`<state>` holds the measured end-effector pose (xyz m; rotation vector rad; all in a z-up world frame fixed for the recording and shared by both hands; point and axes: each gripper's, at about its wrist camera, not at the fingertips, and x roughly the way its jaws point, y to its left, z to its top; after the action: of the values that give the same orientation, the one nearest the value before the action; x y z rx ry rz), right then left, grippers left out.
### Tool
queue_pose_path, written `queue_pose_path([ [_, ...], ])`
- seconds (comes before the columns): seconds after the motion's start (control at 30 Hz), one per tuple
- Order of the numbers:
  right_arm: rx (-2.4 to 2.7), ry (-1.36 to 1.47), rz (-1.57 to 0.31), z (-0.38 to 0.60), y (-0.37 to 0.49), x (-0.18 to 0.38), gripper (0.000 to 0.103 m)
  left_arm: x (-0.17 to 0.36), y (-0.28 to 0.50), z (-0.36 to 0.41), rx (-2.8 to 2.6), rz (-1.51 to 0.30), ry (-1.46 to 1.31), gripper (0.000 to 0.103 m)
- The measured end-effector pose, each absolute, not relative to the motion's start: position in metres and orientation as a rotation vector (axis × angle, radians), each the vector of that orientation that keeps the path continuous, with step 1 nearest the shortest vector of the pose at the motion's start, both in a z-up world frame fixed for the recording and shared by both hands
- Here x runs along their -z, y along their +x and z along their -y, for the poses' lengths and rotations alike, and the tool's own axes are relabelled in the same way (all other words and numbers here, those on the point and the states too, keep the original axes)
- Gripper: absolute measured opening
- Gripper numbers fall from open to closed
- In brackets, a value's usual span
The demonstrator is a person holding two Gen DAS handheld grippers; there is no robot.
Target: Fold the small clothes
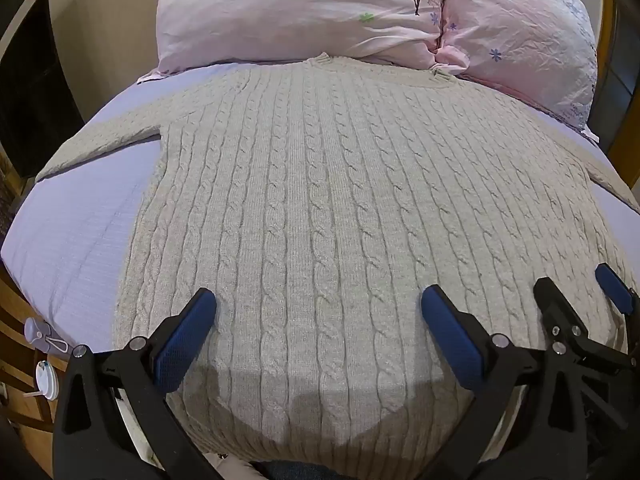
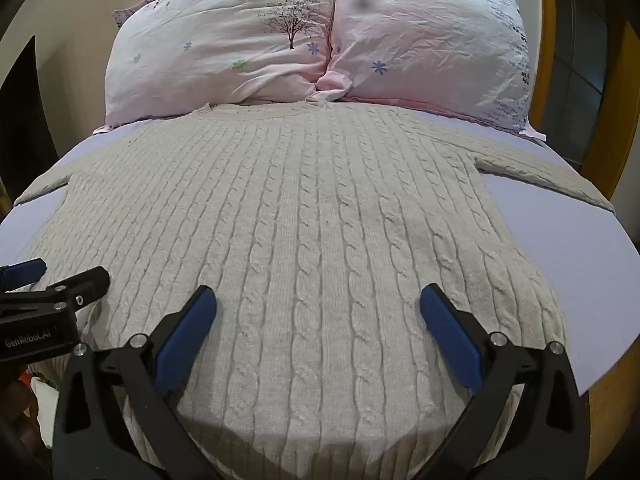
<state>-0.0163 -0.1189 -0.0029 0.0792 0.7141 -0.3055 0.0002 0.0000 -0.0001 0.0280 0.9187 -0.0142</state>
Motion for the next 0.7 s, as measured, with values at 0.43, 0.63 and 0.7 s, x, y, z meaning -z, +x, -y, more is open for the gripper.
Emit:
queue_pose_path([
  [0.43,0.307,0.078,-0.717,0.1185,-0.0171,0.0024,0.101,-0.0008,0.0006,0.0004,0.014,-0.915,0.030,0.102],
  [0.63,0.305,0.077,-0.716,0.1184,-0.0174,0.0022,0.101,-0.0004,0.0000,0.0001,0.015,-0.912,0.030,0.102],
  [0.7,0.305,0.076,-0.716,0.1183,-0.0176,0.0021,0.101,-0.0031,-0.0014,0.0014,0.016,-0.913,0.031,0.102],
])
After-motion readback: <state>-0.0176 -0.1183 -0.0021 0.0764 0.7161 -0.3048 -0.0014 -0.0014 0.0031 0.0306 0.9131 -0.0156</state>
